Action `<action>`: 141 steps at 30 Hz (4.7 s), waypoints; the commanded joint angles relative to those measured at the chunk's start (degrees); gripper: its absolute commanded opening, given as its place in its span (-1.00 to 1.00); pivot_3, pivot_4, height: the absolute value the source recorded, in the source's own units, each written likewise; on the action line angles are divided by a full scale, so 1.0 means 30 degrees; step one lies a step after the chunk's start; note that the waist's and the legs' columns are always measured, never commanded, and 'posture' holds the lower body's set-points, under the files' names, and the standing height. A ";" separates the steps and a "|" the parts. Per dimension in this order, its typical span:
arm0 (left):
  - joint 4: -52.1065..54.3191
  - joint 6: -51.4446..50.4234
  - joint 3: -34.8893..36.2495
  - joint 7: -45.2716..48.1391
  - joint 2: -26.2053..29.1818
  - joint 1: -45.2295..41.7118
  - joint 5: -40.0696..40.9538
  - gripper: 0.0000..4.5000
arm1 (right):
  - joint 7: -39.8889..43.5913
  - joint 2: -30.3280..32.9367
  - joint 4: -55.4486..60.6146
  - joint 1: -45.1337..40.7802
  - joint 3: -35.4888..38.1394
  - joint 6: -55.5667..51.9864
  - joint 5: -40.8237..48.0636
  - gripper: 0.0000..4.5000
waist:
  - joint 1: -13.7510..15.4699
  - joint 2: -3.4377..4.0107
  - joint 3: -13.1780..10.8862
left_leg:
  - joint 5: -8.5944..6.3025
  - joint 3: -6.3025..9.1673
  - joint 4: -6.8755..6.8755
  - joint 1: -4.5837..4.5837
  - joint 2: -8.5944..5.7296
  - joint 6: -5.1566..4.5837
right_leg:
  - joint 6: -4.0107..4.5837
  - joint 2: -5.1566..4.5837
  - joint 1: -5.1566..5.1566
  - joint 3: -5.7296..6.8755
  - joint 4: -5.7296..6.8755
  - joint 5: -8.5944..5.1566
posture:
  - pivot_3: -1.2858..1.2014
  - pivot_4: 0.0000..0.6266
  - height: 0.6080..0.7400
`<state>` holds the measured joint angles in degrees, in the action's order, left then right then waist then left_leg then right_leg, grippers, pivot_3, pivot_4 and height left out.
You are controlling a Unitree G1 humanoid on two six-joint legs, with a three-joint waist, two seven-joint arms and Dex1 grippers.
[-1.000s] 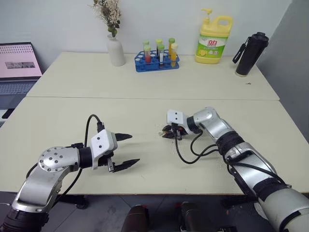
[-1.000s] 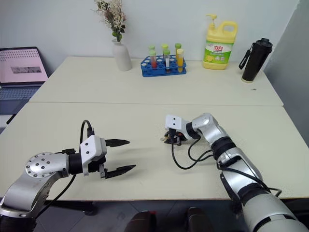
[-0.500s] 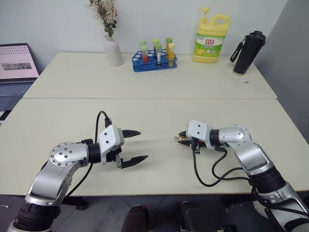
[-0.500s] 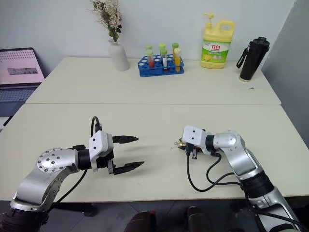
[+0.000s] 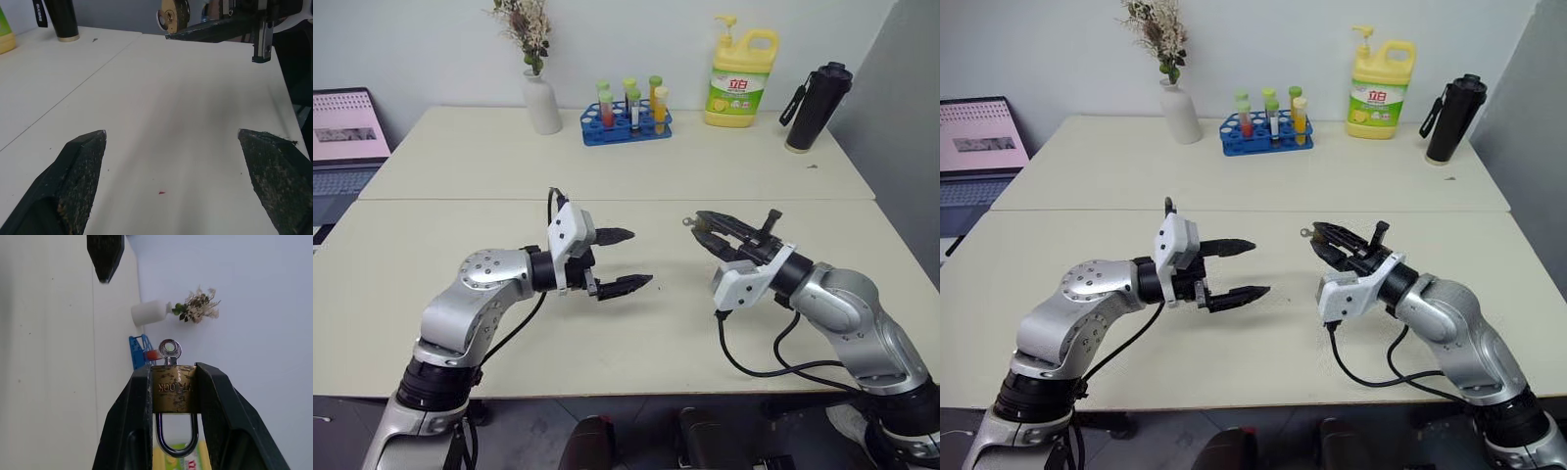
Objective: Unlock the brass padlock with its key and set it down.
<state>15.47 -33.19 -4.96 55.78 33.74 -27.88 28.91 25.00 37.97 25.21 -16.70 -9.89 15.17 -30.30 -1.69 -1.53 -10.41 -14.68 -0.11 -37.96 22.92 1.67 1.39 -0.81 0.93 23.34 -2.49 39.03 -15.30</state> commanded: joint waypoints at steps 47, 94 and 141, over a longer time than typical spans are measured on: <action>-0.2284 -0.3244 -0.0497 0.1919 -0.1004 -0.5592 0.2135 -1.00 | 0.0669 0.0208 -0.0974 -0.1087 0.0508 0.3681 0.1536 -0.60 | 0.0004 -0.0005 -0.0002 | 0.0002 0.0025 -0.0017 -0.0007 -0.0006 -0.0002 | 0.0029 -0.0011 -0.0013 -0.0035 0.0005 0.0015 | 0.03 -0.52 1.00; -0.0474 -0.5328 0.0108 -0.0236 -0.1579 -0.5716 0.1968 0.35 | 0.1235 -0.0368 -0.1365 -0.1485 0.0404 0.2983 0.2332 -0.60 | 0.0009 -0.0005 -0.0002 | 0.0003 0.0038 -0.0033 -0.0007 -0.0004 -0.0002 | 0.0036 -0.0011 -0.0017 -0.0026 0.0018 0.0021 | 0.03 -0.52 1.00; -0.1899 -0.0648 -0.1309 0.2728 -0.0793 -0.4187 0.0409 -0.92 | 0.6280 0.1840 0.0383 0.2177 0.3771 -0.4580 1.0382 0.83 | 0.0024 -0.0003 -0.0001 | 0.0003 0.0027 -0.0030 -0.0011 -0.0002 -0.0002 | 0.0061 -0.0012 -0.0025 -0.0035 0.0017 0.0035 | 0.03 -0.52 1.00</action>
<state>8.68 -36.85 -8.95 62.38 30.86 -40.27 29.85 41.55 42.52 21.94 -11.10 -0.92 4.70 -4.44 -1.62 -1.54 -10.41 -14.67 -0.03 -38.05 22.89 1.66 1.39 -0.65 0.90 23.27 -2.59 39.08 -15.21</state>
